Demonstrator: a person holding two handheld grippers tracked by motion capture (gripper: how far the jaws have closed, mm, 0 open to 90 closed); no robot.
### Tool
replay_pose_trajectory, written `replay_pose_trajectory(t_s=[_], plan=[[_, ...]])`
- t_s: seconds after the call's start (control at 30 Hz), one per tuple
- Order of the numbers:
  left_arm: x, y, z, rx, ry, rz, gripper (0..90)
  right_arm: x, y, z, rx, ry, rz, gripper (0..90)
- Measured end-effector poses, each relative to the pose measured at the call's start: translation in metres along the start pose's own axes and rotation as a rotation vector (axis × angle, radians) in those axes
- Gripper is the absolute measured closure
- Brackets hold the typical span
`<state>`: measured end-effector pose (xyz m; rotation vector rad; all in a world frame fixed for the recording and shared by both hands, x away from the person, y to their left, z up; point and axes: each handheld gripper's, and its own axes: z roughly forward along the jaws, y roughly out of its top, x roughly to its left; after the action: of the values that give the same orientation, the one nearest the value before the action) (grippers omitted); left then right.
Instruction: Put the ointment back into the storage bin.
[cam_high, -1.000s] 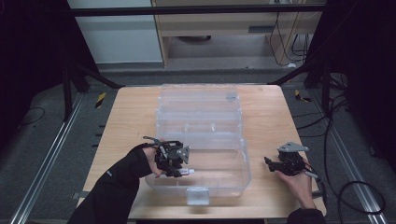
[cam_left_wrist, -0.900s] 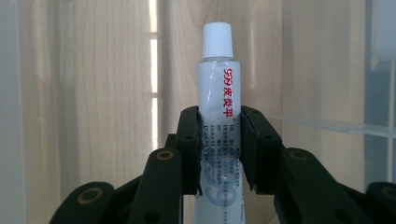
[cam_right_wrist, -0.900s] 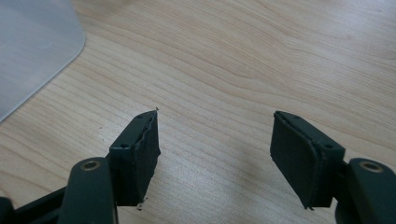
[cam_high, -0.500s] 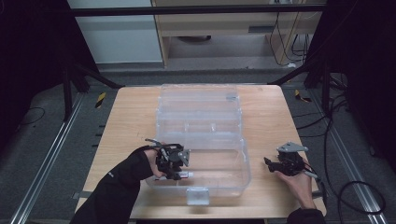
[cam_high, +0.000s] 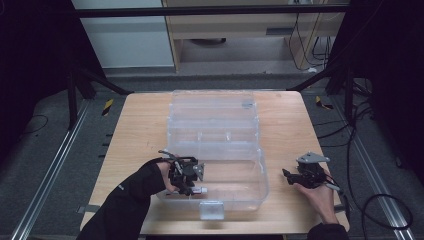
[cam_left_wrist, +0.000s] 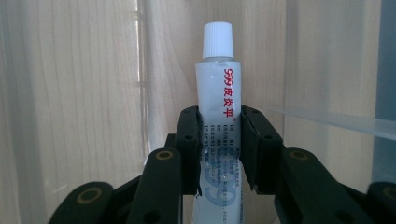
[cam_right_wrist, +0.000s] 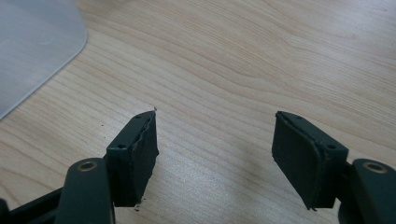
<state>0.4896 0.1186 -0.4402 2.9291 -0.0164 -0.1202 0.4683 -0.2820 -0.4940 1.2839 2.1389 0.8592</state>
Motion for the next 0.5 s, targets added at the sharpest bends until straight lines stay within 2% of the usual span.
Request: replay_pose_trajectory(t_s=[0.2,0.23,0.3,0.5], plan=[[-0.0004,-0.0004,0.0018,0.002,-0.001,-0.015,69.0,0.0000,0.0000,0.0001,0.001,0.000,-0.003,31.2],[0.0014,-0.0002,0.0022,-0.003,0.002,0.007,69.0,0.0002,0.0000,0.0000,0.001,0.001,-0.001,31.2],[-0.0004,-0.0010,0.0022,0.009,0.006,-0.023,68.6,0.0001,0.0000,0.0000,0.000,0.001,-0.003,31.2],[-0.0002,-0.0018,0.0000,0.002,0.014,-0.006,68.3,0.0001,0.0001,0.0000,0.000,0.001,-0.005,31.2]])
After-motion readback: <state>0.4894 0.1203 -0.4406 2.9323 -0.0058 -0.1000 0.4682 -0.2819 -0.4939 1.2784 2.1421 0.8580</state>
